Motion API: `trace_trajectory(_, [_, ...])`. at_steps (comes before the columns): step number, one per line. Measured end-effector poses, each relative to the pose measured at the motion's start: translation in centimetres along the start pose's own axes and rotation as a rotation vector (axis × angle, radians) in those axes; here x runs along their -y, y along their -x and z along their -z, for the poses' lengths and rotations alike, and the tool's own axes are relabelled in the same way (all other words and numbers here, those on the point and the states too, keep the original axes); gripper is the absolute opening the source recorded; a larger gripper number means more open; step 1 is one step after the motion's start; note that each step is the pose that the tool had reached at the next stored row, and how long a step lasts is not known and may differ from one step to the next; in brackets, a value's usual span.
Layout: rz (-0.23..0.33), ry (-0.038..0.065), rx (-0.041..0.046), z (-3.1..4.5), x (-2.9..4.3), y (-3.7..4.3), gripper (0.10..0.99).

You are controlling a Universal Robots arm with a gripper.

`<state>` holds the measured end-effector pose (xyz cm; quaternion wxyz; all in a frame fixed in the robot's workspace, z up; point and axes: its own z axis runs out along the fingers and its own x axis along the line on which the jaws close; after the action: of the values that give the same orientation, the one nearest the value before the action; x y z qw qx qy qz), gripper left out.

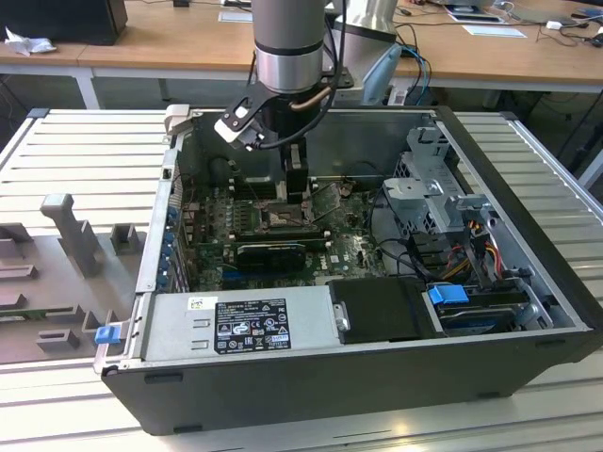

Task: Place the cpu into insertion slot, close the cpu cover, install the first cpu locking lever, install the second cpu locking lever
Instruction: 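Place the cpu into insertion slot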

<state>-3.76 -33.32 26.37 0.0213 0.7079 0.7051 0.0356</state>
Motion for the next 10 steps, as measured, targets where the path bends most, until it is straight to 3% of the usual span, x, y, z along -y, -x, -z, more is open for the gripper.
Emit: trace_trajectory(10, [-0.001,-0.001,-0.0066,-0.55,0.07,0.01,0.529])
